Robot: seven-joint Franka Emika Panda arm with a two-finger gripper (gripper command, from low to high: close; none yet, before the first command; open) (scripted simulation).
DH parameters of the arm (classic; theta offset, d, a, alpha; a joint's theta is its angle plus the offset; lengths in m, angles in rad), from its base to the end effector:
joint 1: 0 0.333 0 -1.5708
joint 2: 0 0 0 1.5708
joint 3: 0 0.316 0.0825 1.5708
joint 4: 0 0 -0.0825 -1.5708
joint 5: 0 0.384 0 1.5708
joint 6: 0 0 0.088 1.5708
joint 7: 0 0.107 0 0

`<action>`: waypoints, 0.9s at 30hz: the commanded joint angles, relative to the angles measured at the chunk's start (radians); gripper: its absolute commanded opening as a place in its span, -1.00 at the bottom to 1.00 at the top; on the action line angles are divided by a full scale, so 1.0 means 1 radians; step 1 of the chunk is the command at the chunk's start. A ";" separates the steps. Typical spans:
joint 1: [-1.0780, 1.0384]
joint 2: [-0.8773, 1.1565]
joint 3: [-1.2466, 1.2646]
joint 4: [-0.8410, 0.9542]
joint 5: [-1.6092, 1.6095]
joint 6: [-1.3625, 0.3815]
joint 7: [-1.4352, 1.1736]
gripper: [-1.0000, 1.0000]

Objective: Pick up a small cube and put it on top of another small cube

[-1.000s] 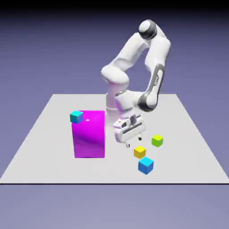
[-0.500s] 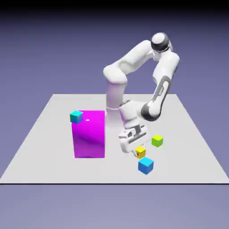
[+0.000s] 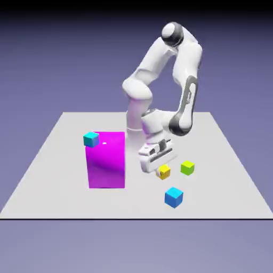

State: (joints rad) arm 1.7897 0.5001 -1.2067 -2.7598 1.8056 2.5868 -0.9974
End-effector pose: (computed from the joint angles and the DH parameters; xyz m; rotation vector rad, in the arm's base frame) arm 0.3188 0.0996 0.1597 -2.8806 0.0835 -0.2423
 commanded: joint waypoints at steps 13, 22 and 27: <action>-0.471 -0.336 0.327 0.166 -0.367 0.299 0.118 -1.00; -0.573 -0.114 0.433 0.295 -0.087 0.196 -0.078 -1.00; -0.581 -0.086 0.443 0.308 -0.053 0.182 -0.101 1.00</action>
